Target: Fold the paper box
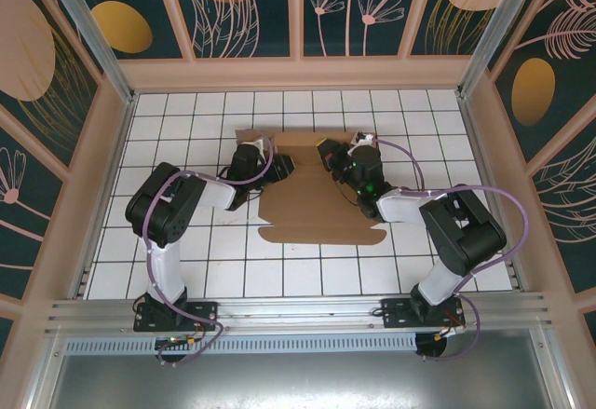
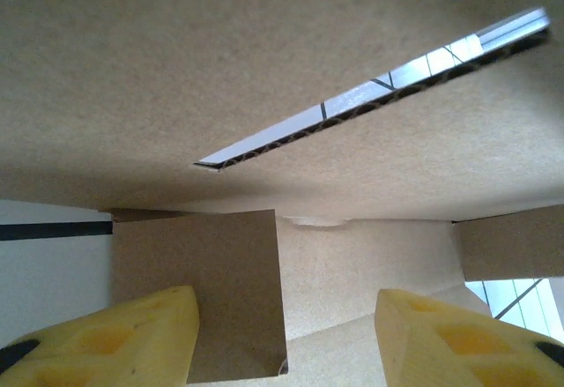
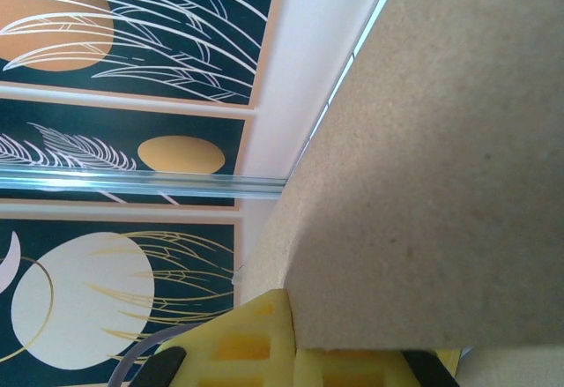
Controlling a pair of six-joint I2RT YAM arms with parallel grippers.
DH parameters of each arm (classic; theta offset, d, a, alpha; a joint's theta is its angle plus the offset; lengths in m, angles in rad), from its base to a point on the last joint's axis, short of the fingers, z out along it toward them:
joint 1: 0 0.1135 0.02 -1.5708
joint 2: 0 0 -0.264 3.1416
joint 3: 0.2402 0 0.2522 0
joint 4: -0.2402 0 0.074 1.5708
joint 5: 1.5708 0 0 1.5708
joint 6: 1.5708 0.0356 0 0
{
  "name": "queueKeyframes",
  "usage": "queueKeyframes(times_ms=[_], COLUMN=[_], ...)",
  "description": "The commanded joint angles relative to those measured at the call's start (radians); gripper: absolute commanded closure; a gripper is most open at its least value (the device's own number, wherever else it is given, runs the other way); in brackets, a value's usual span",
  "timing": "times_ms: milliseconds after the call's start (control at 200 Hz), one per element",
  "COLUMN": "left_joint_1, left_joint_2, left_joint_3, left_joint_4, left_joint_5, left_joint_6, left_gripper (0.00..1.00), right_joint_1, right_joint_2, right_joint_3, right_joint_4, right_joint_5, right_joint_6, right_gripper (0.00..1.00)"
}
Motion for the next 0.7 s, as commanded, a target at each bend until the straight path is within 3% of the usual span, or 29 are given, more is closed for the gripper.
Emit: queueKeyframes(times_ms=[0,420,696], left_joint_1=[-0.022,-0.01,-0.01], left_joint_2=[-0.045,-0.393,-0.588], left_joint_3=[-0.009,-0.15,-0.224], left_joint_4=[-0.099,-0.335,-0.489], left_joint_5=[0.028,0.002,0.111], left_joint_6=[0.035,0.064,0.072], left_gripper=[0.44,0.44,0.45], right_joint_1=[0.027,0.007,0.007], right_joint_2=[-0.008,-0.027,-0.011], right_joint_3=[-0.02,-0.012,-0.01], right_joint_4=[-0.096,-0.123,-0.111], right_joint_5=[-0.139,-0.122,-0.113], right_joint_6=[0.039,-0.005,-0.024], right_gripper=[1.0,1.0,1.0])
